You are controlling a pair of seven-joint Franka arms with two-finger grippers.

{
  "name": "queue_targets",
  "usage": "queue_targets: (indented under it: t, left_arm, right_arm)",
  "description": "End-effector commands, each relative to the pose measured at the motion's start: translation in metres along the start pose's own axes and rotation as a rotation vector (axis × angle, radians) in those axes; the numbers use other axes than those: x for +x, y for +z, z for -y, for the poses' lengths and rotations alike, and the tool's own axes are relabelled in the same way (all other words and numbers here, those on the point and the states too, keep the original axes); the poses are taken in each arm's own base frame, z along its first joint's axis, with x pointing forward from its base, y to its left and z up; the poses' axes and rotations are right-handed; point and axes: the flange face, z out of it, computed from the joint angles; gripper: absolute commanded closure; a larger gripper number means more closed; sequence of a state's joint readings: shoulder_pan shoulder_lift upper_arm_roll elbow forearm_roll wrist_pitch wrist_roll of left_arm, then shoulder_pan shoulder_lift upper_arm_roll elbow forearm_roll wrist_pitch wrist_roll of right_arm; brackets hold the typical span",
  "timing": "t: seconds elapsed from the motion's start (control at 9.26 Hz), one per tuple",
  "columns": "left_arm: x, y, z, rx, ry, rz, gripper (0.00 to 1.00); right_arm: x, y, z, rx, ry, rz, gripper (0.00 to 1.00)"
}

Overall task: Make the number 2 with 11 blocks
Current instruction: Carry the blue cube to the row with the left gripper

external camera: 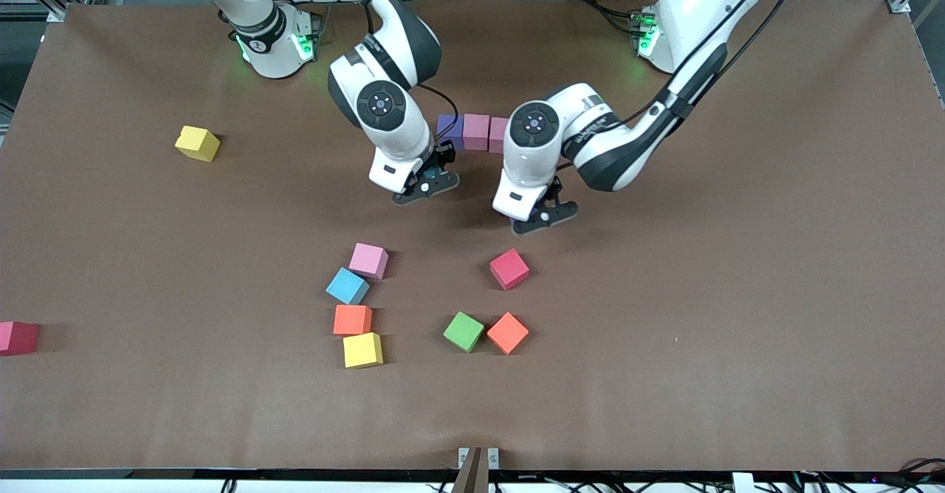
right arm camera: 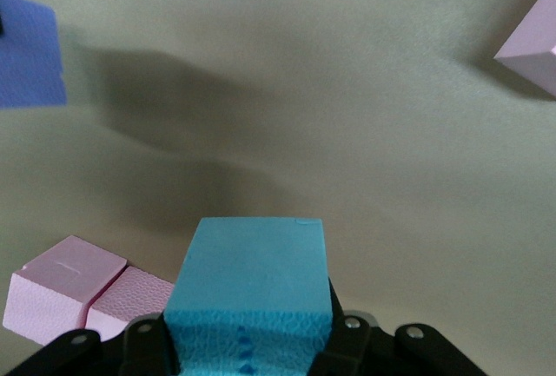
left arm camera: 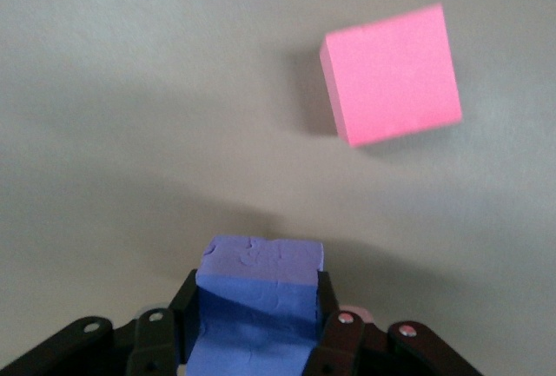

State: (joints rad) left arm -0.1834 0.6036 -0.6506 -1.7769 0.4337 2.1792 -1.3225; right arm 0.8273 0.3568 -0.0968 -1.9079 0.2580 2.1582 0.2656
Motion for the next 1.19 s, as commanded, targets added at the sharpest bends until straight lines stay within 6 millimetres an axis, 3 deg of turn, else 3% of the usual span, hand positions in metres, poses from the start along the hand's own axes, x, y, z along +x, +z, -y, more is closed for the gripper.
queue_targets:
  t: [0.0,0.32,0.65,1.08]
  left_arm:
    - [-0.029,0.013,-0.014,0.007,0.079,0.001,1.0]
    - [-0.07,0.026,-0.025,-0.012,0.141,0.002,1.0]
    - [-0.096,0.047,-0.02,0.016,0.195,-0.043,1.0]
    - [-0.114,0.058,-0.014,0.042,0.226,-0.047,1.0]
  right_arm:
    - [0.0,0.004,-0.002,0.016,0.021,-0.006,1.0]
    - [0.01,-0.001,-0.031,0.014,-0.034,0.001,1.0]
    - [0.027,-0.008,-0.09,0.024,-0.109,0.021,1.0]
    - [0.033,-0.006,-0.114,0.026,-0.152,0.035,1.0]
